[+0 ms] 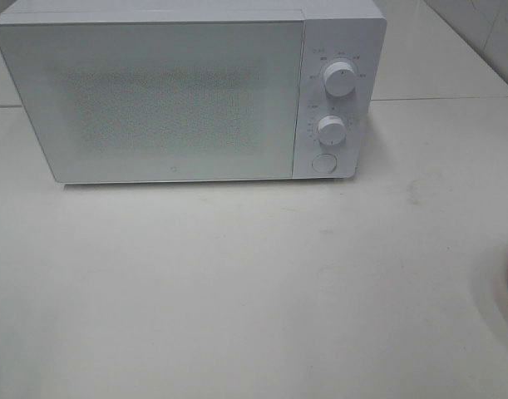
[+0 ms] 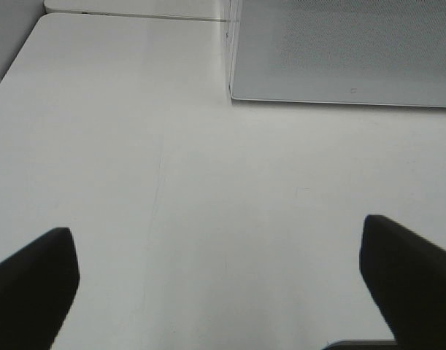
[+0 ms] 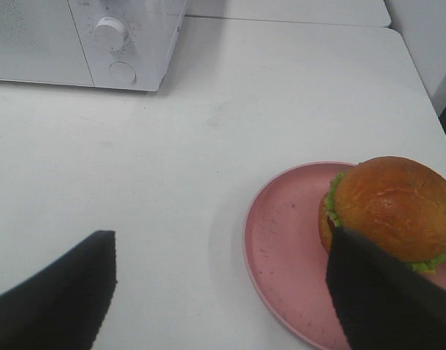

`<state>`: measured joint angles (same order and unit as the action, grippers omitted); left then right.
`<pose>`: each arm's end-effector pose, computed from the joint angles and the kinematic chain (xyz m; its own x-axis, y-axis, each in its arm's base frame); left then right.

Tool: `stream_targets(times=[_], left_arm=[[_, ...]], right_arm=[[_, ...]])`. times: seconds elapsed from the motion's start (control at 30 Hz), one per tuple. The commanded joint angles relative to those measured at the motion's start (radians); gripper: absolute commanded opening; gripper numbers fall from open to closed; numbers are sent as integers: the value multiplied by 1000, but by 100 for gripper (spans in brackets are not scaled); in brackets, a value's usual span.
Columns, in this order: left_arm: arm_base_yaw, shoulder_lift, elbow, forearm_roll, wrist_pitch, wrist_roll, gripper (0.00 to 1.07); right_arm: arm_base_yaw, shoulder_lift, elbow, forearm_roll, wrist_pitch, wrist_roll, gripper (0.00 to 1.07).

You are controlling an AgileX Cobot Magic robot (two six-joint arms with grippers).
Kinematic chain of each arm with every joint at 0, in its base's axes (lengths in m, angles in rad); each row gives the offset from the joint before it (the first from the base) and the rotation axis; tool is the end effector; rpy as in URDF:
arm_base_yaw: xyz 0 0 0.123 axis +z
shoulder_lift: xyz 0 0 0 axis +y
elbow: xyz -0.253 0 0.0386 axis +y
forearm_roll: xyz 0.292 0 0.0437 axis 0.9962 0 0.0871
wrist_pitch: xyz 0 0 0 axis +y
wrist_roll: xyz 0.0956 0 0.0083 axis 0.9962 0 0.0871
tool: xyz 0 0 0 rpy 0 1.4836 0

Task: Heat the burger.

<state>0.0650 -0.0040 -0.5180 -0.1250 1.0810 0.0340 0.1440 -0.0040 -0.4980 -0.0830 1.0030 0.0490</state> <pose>0.0638 -0.0064 0.3009 -0.4513 -0.0543 -0.8907 0.0221 0.9972 -0.0720 0.0697 0.0033 0.3010 -0.3969 -0.0532 -0.9163 -0.0781 0.9967 -0.0241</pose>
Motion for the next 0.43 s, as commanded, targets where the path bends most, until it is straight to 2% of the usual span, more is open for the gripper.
stream_targets(times=[0.03,0.43], left_arm=[[-7,-26,2,-1,-11,-2,101],[-7,-25,2,0,-11,-2,101]], right_arm=[[-3,-27,2,-1,-5,-10,76],[-3,-27,2,-1,-5,-10,76]])
